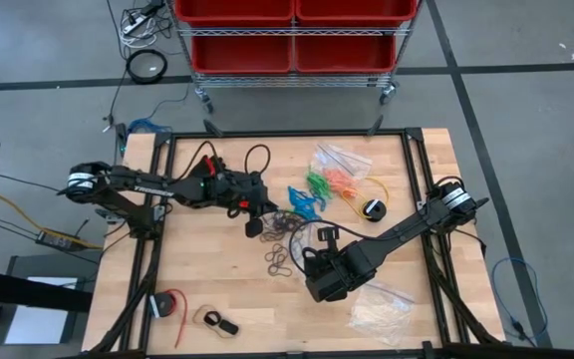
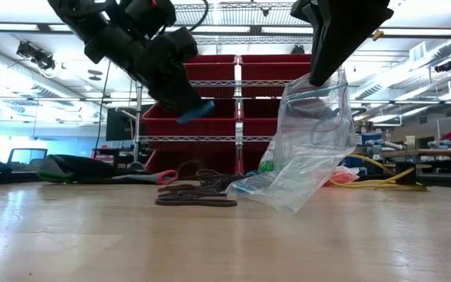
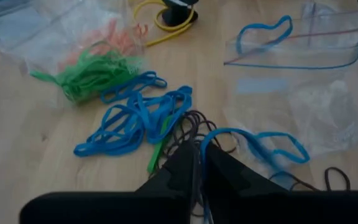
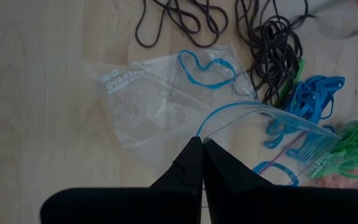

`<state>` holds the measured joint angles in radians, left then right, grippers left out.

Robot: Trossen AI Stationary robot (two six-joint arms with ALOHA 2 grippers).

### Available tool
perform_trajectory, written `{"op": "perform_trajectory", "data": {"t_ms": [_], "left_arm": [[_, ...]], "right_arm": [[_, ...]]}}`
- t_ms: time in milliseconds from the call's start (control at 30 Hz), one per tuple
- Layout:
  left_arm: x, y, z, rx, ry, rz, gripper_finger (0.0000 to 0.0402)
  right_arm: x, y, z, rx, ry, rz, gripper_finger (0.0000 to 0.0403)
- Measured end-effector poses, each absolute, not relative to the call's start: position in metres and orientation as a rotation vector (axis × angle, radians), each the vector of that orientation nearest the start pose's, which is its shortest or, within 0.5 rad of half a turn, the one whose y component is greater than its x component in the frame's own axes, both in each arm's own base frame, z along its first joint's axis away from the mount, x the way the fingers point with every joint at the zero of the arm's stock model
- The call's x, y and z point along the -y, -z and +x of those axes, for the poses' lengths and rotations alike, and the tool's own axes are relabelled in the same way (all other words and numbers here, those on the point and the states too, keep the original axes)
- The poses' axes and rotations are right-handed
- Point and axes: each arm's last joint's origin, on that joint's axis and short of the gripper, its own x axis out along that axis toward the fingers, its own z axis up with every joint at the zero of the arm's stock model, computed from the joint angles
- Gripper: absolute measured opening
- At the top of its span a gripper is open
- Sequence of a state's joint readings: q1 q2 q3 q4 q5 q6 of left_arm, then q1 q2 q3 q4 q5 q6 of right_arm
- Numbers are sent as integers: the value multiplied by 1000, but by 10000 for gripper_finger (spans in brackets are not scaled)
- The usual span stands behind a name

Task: Sort rubber bands
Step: Put the blue rubber band into the transparent zip bag

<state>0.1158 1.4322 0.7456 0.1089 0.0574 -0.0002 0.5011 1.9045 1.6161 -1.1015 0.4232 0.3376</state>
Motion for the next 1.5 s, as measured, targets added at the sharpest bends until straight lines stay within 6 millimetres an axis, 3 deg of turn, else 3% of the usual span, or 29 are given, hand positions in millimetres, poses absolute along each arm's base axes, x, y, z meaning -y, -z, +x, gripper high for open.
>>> {"op": "perform_trajectory", "data": {"t_ms": [200, 400, 667, 867, 1200, 1500], "left_arm": [[-32, -203, 290, -576, -56, -50, 44], [-26, -208, 294, -522, -12, -30, 8], [-9, -253, 311, -203, 72, 0, 4], [-4, -273, 322, -131, 88, 3, 3], [-3, -223, 359, -146, 148, -136, 3], [5, -214, 398, -128, 239, -151, 5]], "right_arm": [[-170, -248, 335, -1220, 143, -326, 0], [-170, -248, 335, -1219, 145, -324, 0], [-172, -248, 334, -1223, 123, -342, 0], [-176, -248, 332, -1219, 109, -364, 0], [-179, -249, 331, -1207, 101, -399, 0], [-179, -249, 331, -1206, 98, -405, 0]]}}
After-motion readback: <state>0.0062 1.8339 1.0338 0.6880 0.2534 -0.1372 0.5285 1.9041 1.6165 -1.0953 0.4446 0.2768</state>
